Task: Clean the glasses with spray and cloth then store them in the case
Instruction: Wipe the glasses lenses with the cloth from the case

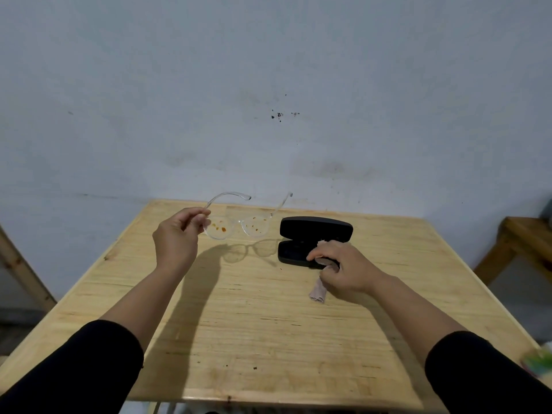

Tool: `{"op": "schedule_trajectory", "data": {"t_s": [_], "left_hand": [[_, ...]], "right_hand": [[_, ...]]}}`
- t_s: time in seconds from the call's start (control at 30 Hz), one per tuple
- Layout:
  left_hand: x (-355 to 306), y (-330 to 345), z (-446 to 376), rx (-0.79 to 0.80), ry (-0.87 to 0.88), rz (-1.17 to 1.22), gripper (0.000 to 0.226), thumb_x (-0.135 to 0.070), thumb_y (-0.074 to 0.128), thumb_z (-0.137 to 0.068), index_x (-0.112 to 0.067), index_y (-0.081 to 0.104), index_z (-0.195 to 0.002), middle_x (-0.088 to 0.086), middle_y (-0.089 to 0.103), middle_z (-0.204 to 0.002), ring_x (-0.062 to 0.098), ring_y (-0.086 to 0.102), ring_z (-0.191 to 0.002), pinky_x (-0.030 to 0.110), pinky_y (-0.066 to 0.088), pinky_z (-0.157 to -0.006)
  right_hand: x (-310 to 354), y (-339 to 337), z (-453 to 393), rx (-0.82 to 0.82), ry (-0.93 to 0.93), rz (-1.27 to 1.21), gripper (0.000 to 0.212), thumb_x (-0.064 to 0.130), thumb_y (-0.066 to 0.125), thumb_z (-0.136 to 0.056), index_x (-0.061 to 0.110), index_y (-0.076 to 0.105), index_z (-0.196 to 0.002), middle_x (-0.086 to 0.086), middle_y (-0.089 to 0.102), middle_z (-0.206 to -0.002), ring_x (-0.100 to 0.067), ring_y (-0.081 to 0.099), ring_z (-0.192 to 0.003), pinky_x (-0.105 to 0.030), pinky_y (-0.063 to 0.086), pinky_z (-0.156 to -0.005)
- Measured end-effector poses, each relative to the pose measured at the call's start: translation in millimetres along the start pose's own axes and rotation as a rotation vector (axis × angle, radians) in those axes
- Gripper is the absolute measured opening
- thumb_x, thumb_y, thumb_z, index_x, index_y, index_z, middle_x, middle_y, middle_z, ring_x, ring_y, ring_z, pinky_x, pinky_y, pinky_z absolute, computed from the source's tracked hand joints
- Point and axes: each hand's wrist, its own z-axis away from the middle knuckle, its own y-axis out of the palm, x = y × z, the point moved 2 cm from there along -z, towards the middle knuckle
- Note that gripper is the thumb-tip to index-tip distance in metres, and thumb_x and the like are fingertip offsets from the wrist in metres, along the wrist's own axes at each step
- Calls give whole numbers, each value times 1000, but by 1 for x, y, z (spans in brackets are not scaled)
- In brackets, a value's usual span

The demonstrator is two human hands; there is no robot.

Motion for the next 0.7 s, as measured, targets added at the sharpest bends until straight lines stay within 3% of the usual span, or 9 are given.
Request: {"op": "schedule_trajectory", "data": {"t_s": [0.13,0.33,0.4,0.47,0.53,0.6,0.7], "left_hand": [[4,6,6,11,-15,8,16,-10,57,-90,-19,70,-90,-3,70,-77,6,68,-77,6,48,-69],[3,13,16,16,-11,6,14,-9,58,-89,-14,71,-92,-4,71,-79,-4,67,-69,8,50,-71],[2,17,20,24,-16,19,14,-9,58,-88,-14,71,-91,-4,71,-80,2,69,-73,13,53,-74],[0,23,26,39,-25,45,15,-8,58,-89,-16,71,-90,-2,71,-82,8,69,-78,13,54,-73],[-3,31,34,64,-26,68,16,-7,58,-88,-16,71,-89,2,72,-83,11,70,-80,12,53,-71],[-6,39,42,96,-18,80,17,-7,58,-88,-18,71,-87,2,72,-83,12,70,-80,16,55,-74],[-11,49,55,143,-9,112,22,-7,58,-88,-25,70,-82,-5,72,-81,13,70,-81,21,56,-78]], "right_hand": [[-5,5,7,43,10,101,19,22,59,-79,23,70,-95,2,57,-111,-10,51,-106,-21,38,-93],[-2,11,8,-97,65,49,11,12,61,-85,13,72,-86,-3,62,-110,-14,54,-106,-13,32,-84],[2,11,12,-247,144,-133,10,11,62,-84,14,71,-85,0,65,-103,-9,56,-93,-7,35,-74],[8,15,16,-388,268,-517,9,8,63,-84,12,71,-87,-2,66,-99,-10,60,-85,-8,46,-71],[15,22,19,-472,357,-897,10,7,64,-84,10,71,-90,-8,67,-100,-22,64,-91,-32,56,-84],[22,27,23,-515,369,-1096,10,7,64,-84,11,70,-91,-13,68,-101,-26,65,-99,-45,52,-92],[37,29,27,-571,332,-1321,10,3,58,-87,8,66,-89,-15,68,-99,-25,64,-98,-36,49,-93]]}}
